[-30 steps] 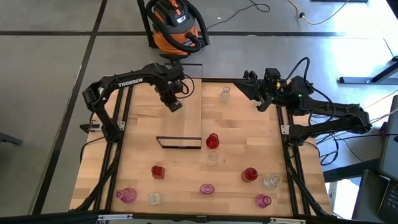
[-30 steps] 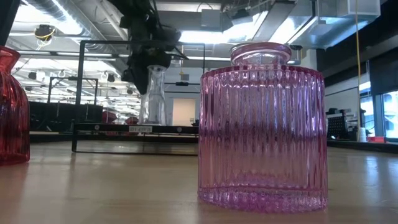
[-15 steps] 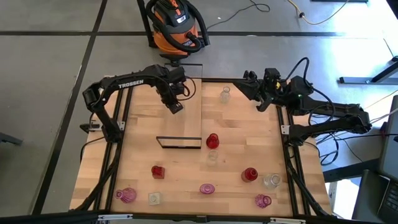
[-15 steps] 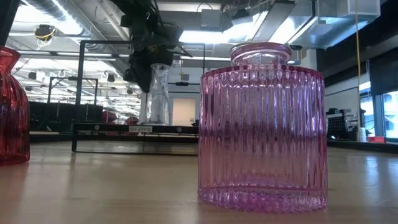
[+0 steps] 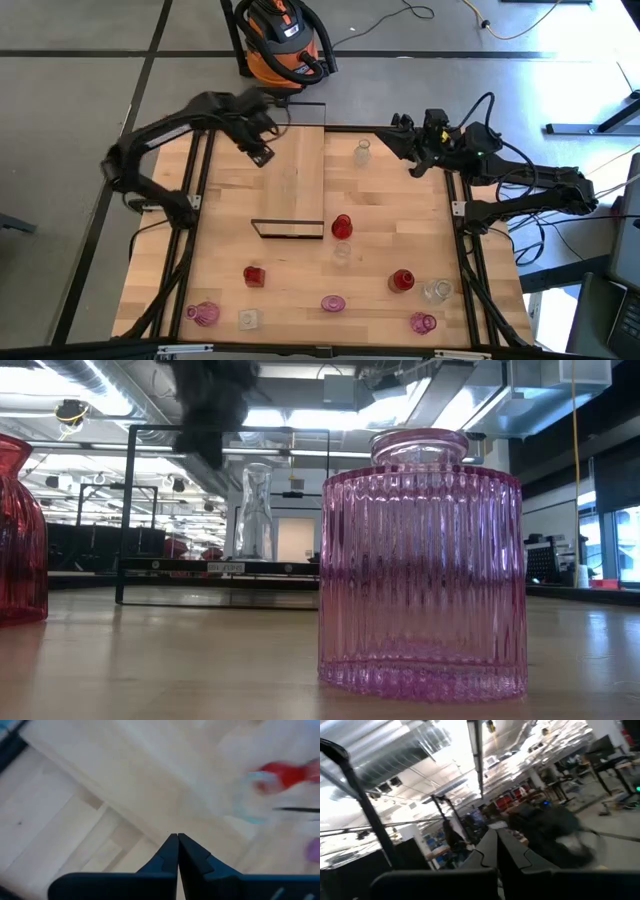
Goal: Sort vases onto shelf
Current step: Put the transparent vase on the shelf
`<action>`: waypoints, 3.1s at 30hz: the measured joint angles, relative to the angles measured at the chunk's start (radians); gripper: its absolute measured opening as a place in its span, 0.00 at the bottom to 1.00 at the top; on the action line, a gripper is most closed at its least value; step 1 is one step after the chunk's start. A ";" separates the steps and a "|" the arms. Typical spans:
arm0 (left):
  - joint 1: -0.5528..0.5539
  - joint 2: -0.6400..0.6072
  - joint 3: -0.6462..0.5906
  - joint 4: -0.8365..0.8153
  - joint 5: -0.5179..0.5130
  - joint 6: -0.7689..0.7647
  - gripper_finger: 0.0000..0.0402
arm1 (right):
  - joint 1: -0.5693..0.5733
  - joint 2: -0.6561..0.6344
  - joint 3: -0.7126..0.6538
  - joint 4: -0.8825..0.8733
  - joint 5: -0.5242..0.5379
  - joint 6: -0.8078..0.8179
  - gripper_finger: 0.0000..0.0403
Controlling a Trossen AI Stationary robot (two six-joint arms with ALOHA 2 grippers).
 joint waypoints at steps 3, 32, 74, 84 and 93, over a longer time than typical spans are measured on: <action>-0.002 -0.105 0.000 0.002 0.045 -0.003 0.00 | 0.000 0.000 0.000 -0.082 0.061 -0.021 0.00; -0.178 -0.322 0.000 -0.006 -0.208 -0.159 0.00 | -0.423 0.707 0.607 -1.320 0.132 -0.173 0.23; -0.190 -0.322 0.000 -0.006 -0.245 -0.128 0.00 | -0.436 0.843 0.607 -1.492 -0.038 -0.230 0.03; -0.181 -0.321 0.000 -0.006 -0.283 -0.119 0.00 | -0.246 0.800 0.864 -1.601 -0.153 -0.253 0.01; -0.180 -0.290 0.000 0.004 -0.298 -0.094 0.00 | -0.105 0.939 1.180 -1.750 -0.124 -0.221 0.00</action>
